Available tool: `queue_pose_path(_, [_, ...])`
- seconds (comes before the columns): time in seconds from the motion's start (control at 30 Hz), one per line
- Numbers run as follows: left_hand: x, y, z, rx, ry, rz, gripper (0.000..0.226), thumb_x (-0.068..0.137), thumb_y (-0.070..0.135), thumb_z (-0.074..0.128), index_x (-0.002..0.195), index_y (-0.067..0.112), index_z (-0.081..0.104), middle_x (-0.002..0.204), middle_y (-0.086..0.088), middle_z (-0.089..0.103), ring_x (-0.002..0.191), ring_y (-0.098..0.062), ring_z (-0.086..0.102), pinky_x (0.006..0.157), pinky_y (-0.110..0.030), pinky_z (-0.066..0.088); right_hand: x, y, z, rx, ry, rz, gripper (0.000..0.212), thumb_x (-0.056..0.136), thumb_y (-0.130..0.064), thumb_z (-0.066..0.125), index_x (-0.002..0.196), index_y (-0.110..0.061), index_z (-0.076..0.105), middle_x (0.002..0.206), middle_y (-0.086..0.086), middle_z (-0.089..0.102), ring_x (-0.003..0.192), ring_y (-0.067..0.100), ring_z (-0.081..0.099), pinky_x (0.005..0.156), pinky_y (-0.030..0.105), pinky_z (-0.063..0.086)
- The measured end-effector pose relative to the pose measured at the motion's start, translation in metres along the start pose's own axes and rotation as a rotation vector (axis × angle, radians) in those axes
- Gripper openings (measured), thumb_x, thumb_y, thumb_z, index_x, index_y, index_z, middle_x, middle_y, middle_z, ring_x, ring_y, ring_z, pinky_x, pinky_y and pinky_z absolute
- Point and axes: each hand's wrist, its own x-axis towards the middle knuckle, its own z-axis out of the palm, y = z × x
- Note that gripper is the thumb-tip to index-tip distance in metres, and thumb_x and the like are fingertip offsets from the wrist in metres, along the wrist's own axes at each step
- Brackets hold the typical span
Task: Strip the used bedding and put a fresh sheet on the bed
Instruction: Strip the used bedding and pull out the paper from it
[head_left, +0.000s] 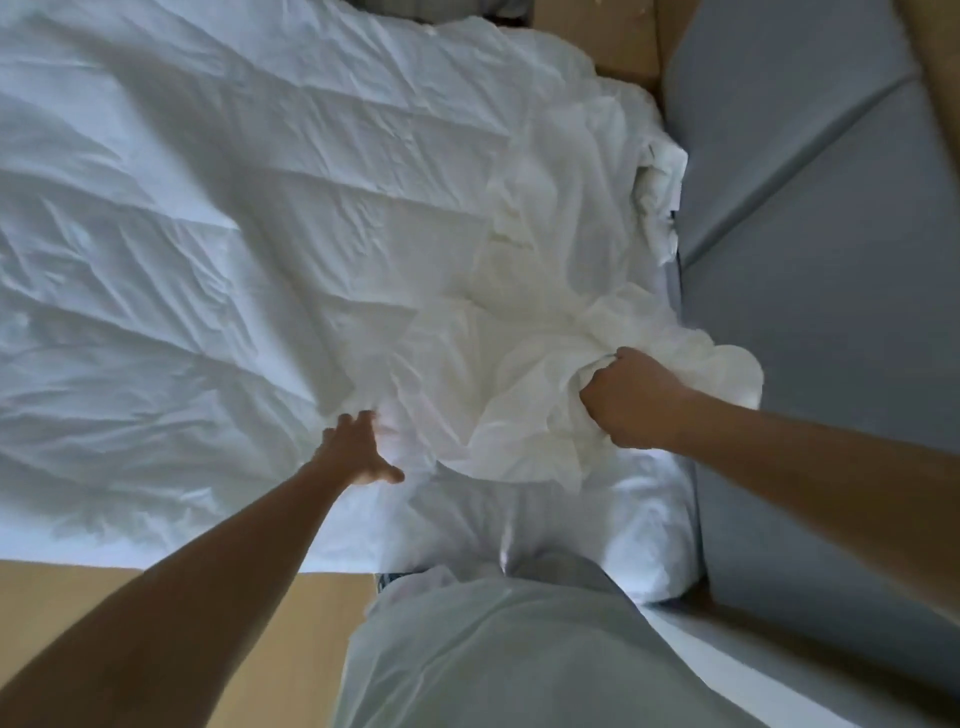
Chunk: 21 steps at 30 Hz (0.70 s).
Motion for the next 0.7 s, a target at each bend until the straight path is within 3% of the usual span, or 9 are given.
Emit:
queue_pose_path(0.1, [0.023, 0.013, 0.018, -0.210, 0.072, 0.016, 0.110, 0.068, 0.062, 0.083, 0.155, 0.018, 0.031, 0.150, -0.016, 0.040, 0.138, -0.038, 0.040, 0.113, -0.047, 0.036, 0.009, -0.037, 0.015, 0.005, -0.113, 0.039, 0.008, 0.091, -0.017, 0.057, 0.089, -0.025, 0.059, 0.081, -0.009, 0.060, 0.081, 0.016, 0.059, 0.088, 0.032, 0.037])
queue_pose_path(0.17, [0.035, 0.032, 0.022, -0.281, 0.159, 0.024, 0.110, 0.066, 0.063, 0.082, 0.155, 0.028, 0.027, 0.149, -0.013, 0.038, 0.135, -0.038, 0.039, 0.110, -0.049, 0.035, 0.012, -0.057, 0.025, 0.040, -0.167, 0.073, 0.012, 0.091, -0.018, 0.059, 0.100, -0.025, 0.062, 0.093, -0.008, 0.067, 0.089, 0.016, 0.064, 0.095, 0.034, 0.036])
queue_pose_path(0.3, [0.049, 0.038, 0.031, -0.034, 0.036, -0.045, 0.135, 0.055, 0.063, 0.088, 0.155, 0.035, 0.002, 0.150, -0.012, 0.031, 0.137, -0.039, 0.036, 0.109, -0.058, 0.030, -0.001, -0.079, 0.040, 0.150, -0.213, 0.188, 0.012, 0.090, -0.022, 0.062, 0.100, -0.026, 0.066, 0.090, -0.010, 0.068, 0.088, 0.014, 0.063, 0.097, 0.032, 0.035])
queue_pose_path(0.33, [0.050, 0.030, 0.035, 0.056, 0.004, -0.048, 0.128, 0.059, 0.059, 0.087, 0.154, 0.031, 0.007, 0.146, -0.011, 0.039, 0.136, -0.038, 0.040, 0.109, -0.057, 0.031, -0.008, -0.081, 0.045, 0.151, -0.226, 0.208, 0.012, 0.090, -0.022, 0.062, 0.100, -0.027, 0.067, 0.091, -0.010, 0.068, 0.089, 0.014, 0.063, 0.100, 0.032, 0.034])
queue_pose_path(0.43, [0.057, 0.011, 0.043, 0.168, 0.024, 0.149, 0.055, 0.086, 0.038, 0.072, 0.132, 0.018, 0.051, 0.134, -0.008, 0.061, 0.126, -0.031, 0.056, 0.102, -0.042, 0.046, -0.035, -0.077, 0.061, 0.126, -0.284, 0.265, 0.017, 0.087, -0.013, 0.060, 0.094, -0.026, 0.068, 0.084, -0.011, 0.067, 0.087, 0.015, 0.063, 0.103, 0.034, 0.033])
queue_pose_path(0.47, [0.058, 0.008, 0.042, 0.147, 0.042, 0.222, 0.045, 0.090, 0.036, 0.068, 0.128, 0.015, 0.056, 0.133, -0.010, 0.062, 0.126, -0.032, 0.056, 0.100, -0.040, 0.048, -0.045, -0.075, 0.066, 0.120, -0.305, 0.281, 0.018, 0.085, -0.010, 0.059, 0.090, -0.025, 0.069, 0.080, -0.011, 0.064, 0.086, 0.015, 0.063, 0.103, 0.034, 0.033])
queue_pose_path(0.53, [0.058, 0.005, 0.025, 0.014, 0.118, 0.299, 0.047, 0.095, 0.034, 0.064, 0.135, 0.011, 0.056, 0.139, -0.015, 0.059, 0.130, -0.035, 0.053, 0.104, -0.040, 0.044, -0.064, -0.068, 0.077, 0.119, -0.352, 0.299, 0.019, 0.084, -0.009, 0.061, 0.087, -0.026, 0.069, 0.079, -0.012, 0.063, 0.087, 0.014, 0.062, 0.103, 0.034, 0.033])
queue_pose_path(0.6, [0.055, -0.001, -0.007, -0.256, 0.330, 0.278, 0.045, 0.097, 0.027, 0.061, 0.137, 0.008, 0.055, 0.137, -0.020, 0.059, 0.127, -0.039, 0.055, 0.103, -0.041, 0.042, -0.080, -0.063, 0.086, 0.106, -0.366, 0.301, 0.019, 0.085, -0.009, 0.063, 0.089, -0.026, 0.070, 0.085, -0.013, 0.066, 0.090, 0.014, 0.062, 0.103, 0.034, 0.032])
queue_pose_path(0.7, [0.041, -0.017, -0.058, -0.609, 0.610, 0.227, 0.034, 0.095, 0.023, 0.057, 0.125, 0.010, 0.062, 0.120, -0.019, 0.068, 0.112, -0.039, 0.062, 0.096, -0.044, 0.048, -0.091, -0.064, 0.095, 0.054, -0.301, 0.284, 0.020, 0.091, -0.011, 0.062, 0.103, -0.023, 0.071, 0.095, -0.008, 0.070, 0.098, 0.019, 0.063, 0.107, 0.038, 0.032])
